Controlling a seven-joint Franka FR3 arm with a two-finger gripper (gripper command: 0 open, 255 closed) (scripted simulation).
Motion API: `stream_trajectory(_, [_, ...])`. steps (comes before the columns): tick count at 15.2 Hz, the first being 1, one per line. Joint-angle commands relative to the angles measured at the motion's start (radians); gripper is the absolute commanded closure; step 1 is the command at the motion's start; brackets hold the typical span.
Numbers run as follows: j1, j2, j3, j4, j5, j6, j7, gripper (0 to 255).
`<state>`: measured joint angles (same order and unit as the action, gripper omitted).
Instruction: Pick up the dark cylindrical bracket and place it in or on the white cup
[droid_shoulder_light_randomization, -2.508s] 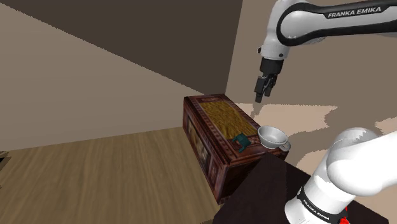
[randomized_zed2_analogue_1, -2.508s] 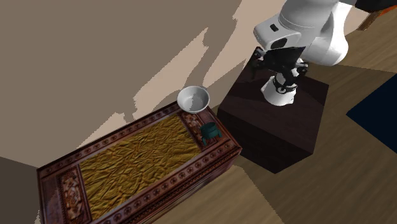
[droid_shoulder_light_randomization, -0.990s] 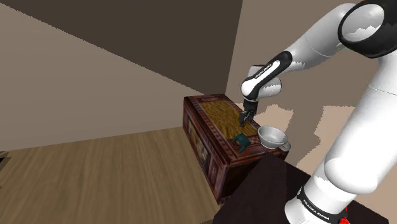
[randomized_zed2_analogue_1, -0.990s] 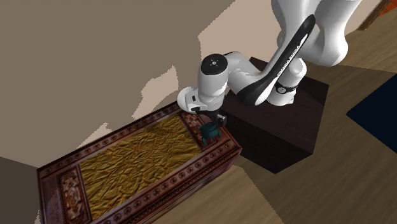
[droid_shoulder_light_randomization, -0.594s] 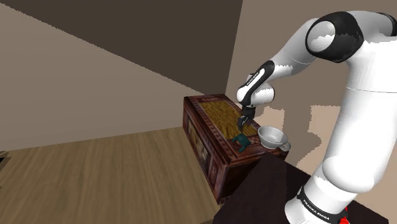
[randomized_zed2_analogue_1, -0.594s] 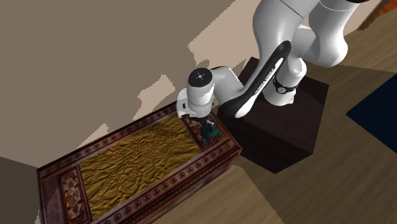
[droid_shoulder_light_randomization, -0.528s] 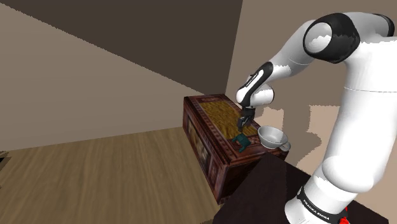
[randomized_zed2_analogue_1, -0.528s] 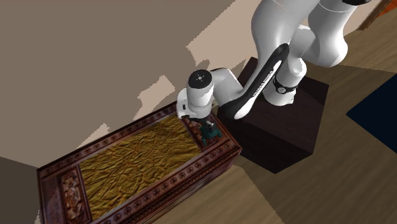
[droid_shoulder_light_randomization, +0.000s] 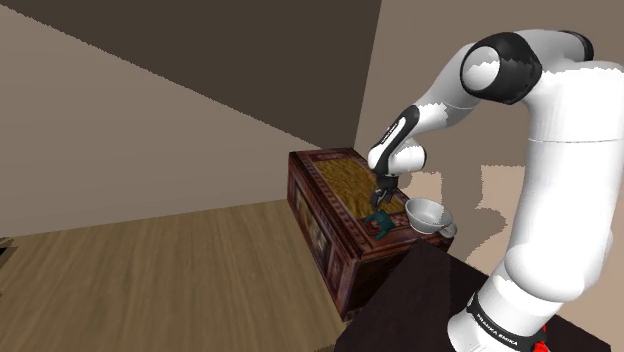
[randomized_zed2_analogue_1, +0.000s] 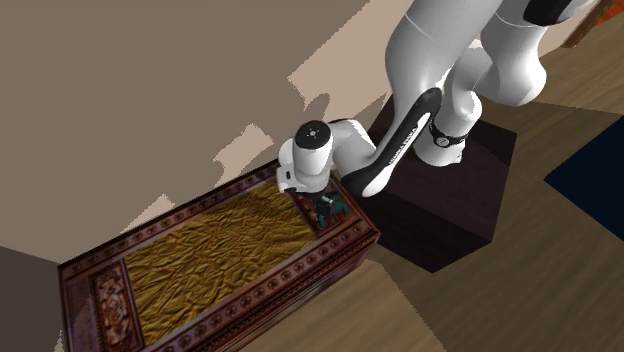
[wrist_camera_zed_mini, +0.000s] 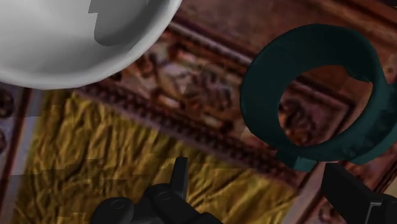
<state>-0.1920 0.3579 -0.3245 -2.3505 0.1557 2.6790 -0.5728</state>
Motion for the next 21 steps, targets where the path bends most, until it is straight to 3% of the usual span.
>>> stream_trajectory(1, [-0.002, 0.008, 0.0, -0.007, 0.0, -0.002, -0.002, 0])
stream_trajectory(5, [-0.002, 0.008, 0.0, -0.007, 0.0, -0.002, -0.002, 0])
stream_trajectory(6, [0.0, 0.007, 0.0, -0.007, 0.0, -0.003, 0.001, 255])
stream_trajectory(16, [-0.004, 0.025, 0.007, 0.007, 0.008, 0.008, -0.002, 255])
stream_trajectory(17, [-0.004, 0.025, 0.007, 0.007, 0.008, 0.008, -0.002, 0])
stream_trajectory(21, [0.039, -0.111, -0.052, -0.058, -0.264, -0.129, -0.227, 0])
